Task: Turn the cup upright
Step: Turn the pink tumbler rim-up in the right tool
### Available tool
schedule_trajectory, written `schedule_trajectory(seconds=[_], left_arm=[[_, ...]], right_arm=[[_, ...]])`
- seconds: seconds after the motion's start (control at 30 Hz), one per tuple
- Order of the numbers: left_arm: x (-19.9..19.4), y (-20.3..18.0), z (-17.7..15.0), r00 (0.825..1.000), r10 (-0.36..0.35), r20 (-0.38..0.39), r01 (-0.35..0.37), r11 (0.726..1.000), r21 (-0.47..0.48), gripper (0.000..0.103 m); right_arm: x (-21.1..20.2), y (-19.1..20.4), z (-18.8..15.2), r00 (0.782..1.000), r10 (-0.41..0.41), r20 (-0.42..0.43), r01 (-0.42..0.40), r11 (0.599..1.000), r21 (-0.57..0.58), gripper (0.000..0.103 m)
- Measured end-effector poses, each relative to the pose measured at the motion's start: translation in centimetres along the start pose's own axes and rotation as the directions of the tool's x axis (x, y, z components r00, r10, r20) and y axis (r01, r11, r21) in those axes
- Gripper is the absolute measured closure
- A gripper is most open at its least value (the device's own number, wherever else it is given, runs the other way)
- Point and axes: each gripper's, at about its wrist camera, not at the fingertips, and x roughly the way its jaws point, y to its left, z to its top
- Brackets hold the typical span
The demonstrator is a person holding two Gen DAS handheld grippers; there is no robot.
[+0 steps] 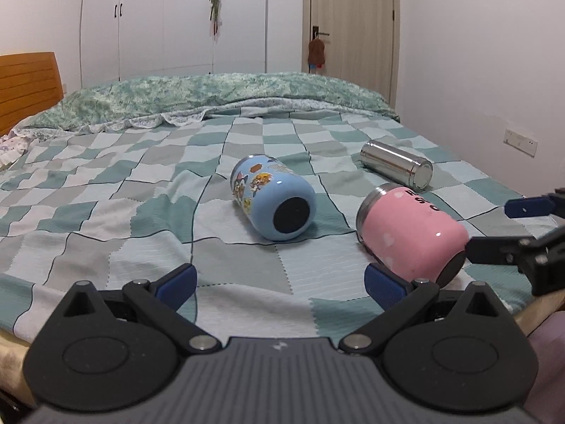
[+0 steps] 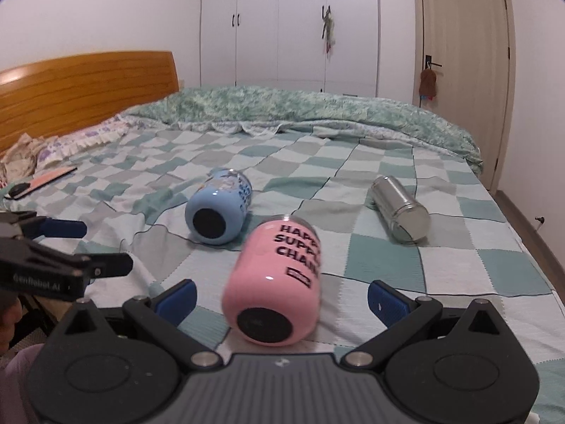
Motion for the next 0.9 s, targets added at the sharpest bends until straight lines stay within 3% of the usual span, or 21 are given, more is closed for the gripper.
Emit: schedule_trajectory(seconds=[0.43,0.73,0.9], left_arm=[[2.2,1.7,-0.6,0.99,-0.117,0.077,0.114,0.993,0.043,0.0],[4.9,2.4,0.1,0.985,-0.162,0.066,0.155,0.983,0.093,0.0],[6.5,2.7,0.6,0.985,-0.168,0.045,0.163,0.981,0.108,0.0]], right_arm=[[3.9,2.4,3.5,0.987,-0.072,-0.145,0.073,0.997,0.003,0.0],[8.5,1.3,4.9,0.951,-0.094,-0.296,0.126,0.988,0.091,0.0],[10.9,1.0,5.5,0.933,-0.128,-0.336,0.156,0.986,0.056,0.0]])
